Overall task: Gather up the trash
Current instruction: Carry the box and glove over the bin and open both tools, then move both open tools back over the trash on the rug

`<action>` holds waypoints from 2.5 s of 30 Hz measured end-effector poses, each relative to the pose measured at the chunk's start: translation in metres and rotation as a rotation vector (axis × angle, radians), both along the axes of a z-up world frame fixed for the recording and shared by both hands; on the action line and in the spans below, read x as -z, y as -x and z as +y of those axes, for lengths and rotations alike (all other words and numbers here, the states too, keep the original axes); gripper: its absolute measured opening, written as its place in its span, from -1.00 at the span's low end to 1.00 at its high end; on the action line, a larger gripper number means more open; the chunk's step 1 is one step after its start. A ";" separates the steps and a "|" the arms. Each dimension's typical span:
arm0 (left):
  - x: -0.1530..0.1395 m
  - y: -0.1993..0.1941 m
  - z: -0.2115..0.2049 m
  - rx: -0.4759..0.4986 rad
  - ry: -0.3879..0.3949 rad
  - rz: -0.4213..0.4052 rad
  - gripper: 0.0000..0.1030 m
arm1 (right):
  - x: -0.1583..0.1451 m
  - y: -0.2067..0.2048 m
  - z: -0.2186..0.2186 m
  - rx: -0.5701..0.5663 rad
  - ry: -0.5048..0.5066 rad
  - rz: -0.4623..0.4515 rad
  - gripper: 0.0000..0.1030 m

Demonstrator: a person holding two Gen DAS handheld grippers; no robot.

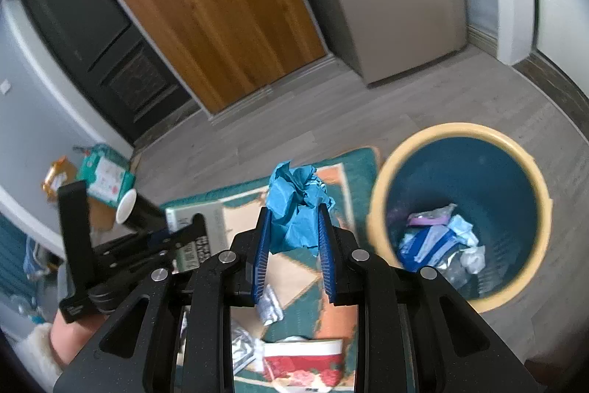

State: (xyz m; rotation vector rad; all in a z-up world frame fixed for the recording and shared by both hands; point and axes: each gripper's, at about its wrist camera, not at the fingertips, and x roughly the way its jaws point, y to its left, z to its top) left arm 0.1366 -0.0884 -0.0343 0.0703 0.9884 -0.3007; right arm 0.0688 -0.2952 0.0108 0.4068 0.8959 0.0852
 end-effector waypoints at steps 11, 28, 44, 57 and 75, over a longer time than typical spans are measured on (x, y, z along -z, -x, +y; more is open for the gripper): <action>-0.030 0.004 -0.075 0.171 -0.029 -0.158 -0.65 | -0.036 0.011 -0.097 0.148 0.081 -0.063 -0.49; -0.006 0.012 -0.192 0.495 0.161 -0.289 -0.65 | 0.065 0.007 -0.164 0.262 0.005 0.241 -0.49; 0.003 0.005 -0.187 0.435 0.180 -0.324 0.65 | 0.072 0.004 -0.167 0.276 -0.001 0.252 -0.23; 0.006 0.013 -0.176 0.484 0.062 -0.323 0.88 | 0.068 0.001 -0.163 0.271 0.008 0.243 -0.20; -0.048 0.040 -0.081 0.357 -0.030 -0.323 0.88 | 0.032 0.009 -0.121 0.221 0.068 0.153 0.57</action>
